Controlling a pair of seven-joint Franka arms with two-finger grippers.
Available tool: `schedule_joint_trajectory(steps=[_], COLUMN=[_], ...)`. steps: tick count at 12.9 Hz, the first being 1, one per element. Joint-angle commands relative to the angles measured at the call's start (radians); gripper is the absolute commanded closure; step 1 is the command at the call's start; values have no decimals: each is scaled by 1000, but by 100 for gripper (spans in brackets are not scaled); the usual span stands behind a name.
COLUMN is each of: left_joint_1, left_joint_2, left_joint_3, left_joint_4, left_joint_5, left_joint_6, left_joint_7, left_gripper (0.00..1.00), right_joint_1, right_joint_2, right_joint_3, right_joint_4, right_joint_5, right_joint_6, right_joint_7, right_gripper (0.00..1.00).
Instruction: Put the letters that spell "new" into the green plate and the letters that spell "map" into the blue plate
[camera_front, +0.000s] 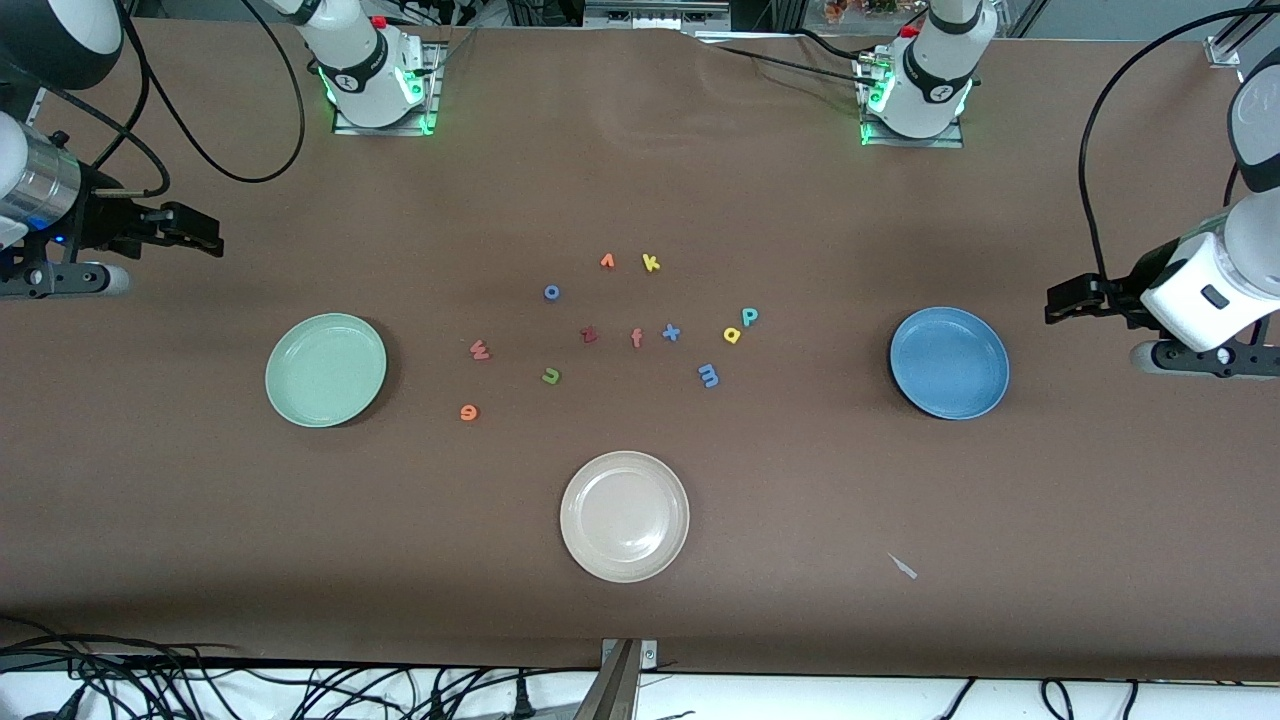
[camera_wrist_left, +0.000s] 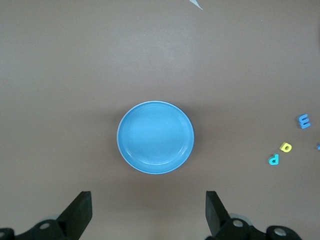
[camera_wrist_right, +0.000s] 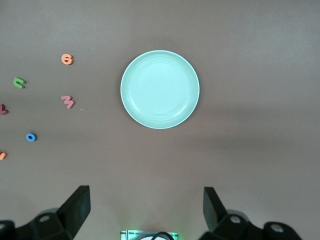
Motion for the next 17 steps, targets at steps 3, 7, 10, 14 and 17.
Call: schedule_joint_trajectory(steps=[3, 7, 10, 14, 17], left_joint_1=[-65, -80, -94, -200, -281], left_joint_2=[32, 83, 98, 165, 242], left_joint_3=[-42, -144, -230, -233, -232], left_joint_4=[-12, -29, -150, -255, -281], left_joint_5=[-26, -25, -20, -11, -11], left_joint_6=[6, 61, 239, 431, 520], left_joint_7=[-183, -365, -518, -716, -839], left_gripper=[0, 0, 0, 0, 0], right_joint_1=[-1, -2, -1, 13, 43], right_joint_2=[5, 5, 5, 16, 43], right_joint_3=[1, 1, 3, 12, 21], right_joint_4=[15, 16, 16, 15, 19], right_joint_5=[13, 16, 22, 35, 32], right_joint_6=[-13, -10, -2, 21, 24], right_joint_7=[-1, -1, -1, -1, -18], right_gripper=[0, 0, 0, 0, 0])
